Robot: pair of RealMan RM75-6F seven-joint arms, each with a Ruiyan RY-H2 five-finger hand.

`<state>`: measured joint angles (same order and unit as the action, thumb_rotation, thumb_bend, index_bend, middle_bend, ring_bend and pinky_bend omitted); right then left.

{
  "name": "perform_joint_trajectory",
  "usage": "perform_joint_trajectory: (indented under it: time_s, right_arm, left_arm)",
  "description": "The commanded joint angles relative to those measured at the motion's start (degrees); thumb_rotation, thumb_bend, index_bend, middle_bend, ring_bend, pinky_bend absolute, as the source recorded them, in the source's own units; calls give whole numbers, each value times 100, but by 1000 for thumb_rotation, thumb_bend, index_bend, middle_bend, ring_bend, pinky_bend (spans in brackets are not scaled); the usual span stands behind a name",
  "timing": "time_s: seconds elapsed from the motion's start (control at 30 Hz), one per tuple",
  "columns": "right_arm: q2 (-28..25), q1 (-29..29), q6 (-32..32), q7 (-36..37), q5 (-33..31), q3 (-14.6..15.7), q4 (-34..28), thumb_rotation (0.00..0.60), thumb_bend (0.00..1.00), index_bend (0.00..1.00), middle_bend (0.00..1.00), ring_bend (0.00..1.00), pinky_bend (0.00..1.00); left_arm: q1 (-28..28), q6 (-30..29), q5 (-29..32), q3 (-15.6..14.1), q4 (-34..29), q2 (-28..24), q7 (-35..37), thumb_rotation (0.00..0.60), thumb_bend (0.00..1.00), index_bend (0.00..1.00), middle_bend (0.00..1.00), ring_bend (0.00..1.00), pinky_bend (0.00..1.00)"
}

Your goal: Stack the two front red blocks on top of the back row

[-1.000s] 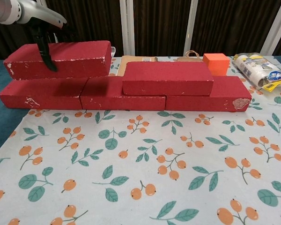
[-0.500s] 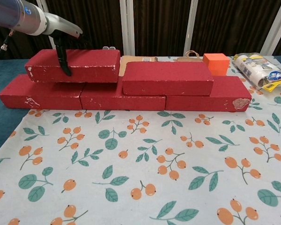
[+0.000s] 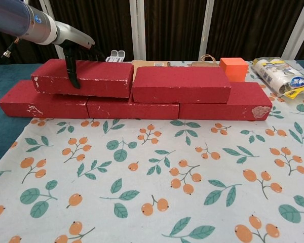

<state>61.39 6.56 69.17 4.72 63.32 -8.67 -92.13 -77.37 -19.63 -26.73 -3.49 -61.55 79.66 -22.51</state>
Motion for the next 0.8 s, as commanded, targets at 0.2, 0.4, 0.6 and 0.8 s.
perform_joint_trajectory:
  time_s: [0.2, 0.4, 0.6, 0.8]
  right_arm:
    - [1, 9, -21, 20, 8, -4, 9, 600, 2, 0, 8, 0, 0]
    - [-13, 7, -39, 56, 28, 1, 11, 600, 2, 0, 9, 0, 0]
    - [-31, 0, -61, 131, 67, 10, 17, 600, 2, 0, 9, 0, 0]
    - [-47, -10, -60, 174, 67, 4, 20, 600, 2, 0, 9, 0, 0]
  left_arm:
    - [-137, -121, 76, -212, -56, 59, 84, 600, 23, 150, 230, 178, 172]
    - [-250, -299, 156, -395, -114, 138, 40, 600, 23, 148, 226, 178, 172]
    - [-376, -489, 423, -573, -196, 176, -22, 600, 24, 140, 219, 178, 171]
    - [-477, -608, 682, -707, -263, 207, -97, 600, 23, 138, 216, 170, 171]
